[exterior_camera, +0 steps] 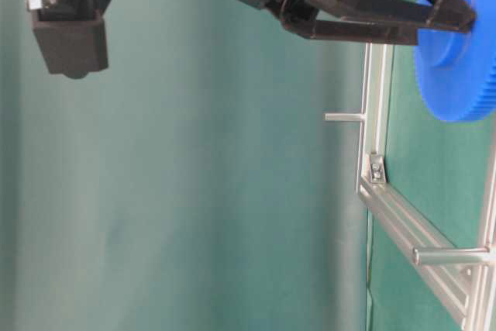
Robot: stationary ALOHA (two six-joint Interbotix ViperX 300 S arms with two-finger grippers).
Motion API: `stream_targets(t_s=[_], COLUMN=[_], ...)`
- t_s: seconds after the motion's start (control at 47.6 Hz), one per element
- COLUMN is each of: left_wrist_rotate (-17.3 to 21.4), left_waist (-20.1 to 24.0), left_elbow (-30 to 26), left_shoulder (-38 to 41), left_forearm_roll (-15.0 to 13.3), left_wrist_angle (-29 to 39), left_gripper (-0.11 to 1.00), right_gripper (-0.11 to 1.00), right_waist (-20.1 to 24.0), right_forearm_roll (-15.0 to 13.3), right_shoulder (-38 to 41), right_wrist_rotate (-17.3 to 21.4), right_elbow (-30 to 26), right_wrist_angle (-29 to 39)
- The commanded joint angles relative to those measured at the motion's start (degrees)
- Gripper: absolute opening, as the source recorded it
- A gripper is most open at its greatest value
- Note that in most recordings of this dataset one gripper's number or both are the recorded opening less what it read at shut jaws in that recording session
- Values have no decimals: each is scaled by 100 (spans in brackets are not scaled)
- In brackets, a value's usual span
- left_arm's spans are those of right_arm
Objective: Find the location of the shaft and insert the gear.
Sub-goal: 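Lower the gear down onto the shaft with the right gripper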
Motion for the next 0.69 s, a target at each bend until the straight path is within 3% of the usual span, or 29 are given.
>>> stream_targets(t_s=[0.0, 0.672], left_wrist_rotate=[-9, -9], left_waist=[-9, -9], left_elbow=[-158, -149], left_shoulder=[44, 44], left_forearm_roll=[-9, -9], left_wrist_angle=[-26, -26], left_gripper=[1, 1], right_gripper=[70, 70], right_waist=[-70, -70], right_forearm_roll=[0, 53], right_shoulder=[-35, 176], right_wrist_rotate=[-9, 0], right_elbow=[-35, 26], right_wrist_angle=[-70, -299])
